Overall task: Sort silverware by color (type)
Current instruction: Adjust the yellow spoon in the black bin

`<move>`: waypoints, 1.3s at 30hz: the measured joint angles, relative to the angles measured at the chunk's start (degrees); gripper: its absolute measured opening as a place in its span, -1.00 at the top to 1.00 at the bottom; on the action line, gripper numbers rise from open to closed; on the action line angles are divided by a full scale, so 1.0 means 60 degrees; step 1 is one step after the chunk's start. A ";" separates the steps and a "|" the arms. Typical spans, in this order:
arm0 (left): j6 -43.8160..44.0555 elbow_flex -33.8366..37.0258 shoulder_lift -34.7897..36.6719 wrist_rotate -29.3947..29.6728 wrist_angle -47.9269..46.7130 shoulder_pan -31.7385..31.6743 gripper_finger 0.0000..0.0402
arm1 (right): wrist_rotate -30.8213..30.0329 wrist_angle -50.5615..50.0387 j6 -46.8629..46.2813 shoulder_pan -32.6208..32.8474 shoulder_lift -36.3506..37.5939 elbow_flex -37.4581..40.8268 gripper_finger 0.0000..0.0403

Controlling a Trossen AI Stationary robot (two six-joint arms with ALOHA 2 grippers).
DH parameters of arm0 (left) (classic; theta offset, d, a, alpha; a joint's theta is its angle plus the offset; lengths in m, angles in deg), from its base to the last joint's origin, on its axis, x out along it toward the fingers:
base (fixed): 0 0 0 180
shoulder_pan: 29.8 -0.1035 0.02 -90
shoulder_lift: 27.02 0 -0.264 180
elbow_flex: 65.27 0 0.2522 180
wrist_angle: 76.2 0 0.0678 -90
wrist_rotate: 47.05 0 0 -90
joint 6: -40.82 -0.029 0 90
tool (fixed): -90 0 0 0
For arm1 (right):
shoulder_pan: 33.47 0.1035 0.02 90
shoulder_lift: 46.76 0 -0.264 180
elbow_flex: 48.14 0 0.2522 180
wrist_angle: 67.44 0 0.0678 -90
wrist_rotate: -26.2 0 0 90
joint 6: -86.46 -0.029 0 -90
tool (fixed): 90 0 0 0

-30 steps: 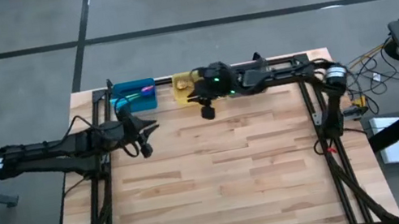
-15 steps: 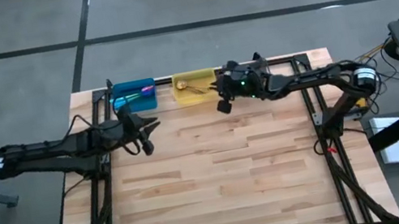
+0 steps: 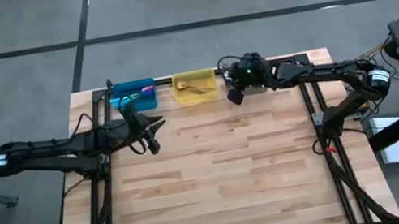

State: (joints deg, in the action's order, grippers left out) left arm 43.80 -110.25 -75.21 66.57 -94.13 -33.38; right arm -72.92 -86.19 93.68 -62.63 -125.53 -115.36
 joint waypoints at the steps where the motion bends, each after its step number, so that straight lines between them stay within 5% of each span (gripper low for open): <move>1: -0.0072 0.0000 -0.0069 0.0000 0.0091 0.0000 0.72 | -0.0003 -0.0216 -0.0071 -0.0050 0.0022 -0.0055 0.79; 28: -0.0883 0.0000 -0.1875 -0.0003 0.2217 0.0000 0.72 | 0.0022 -0.6898 -0.2283 -0.1072 -0.1066 -0.3421 0.79; 39: -0.1099 0.0000 -0.1898 0.0000 0.2441 0.0000 0.72 | 0.0018 -0.7341 -0.2274 -0.1747 -0.2529 -0.3384 0.79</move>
State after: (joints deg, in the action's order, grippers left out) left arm 37.21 -110.25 -86.59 66.57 -79.48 -33.38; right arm -72.81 -130.24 80.04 -73.12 -140.71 -135.66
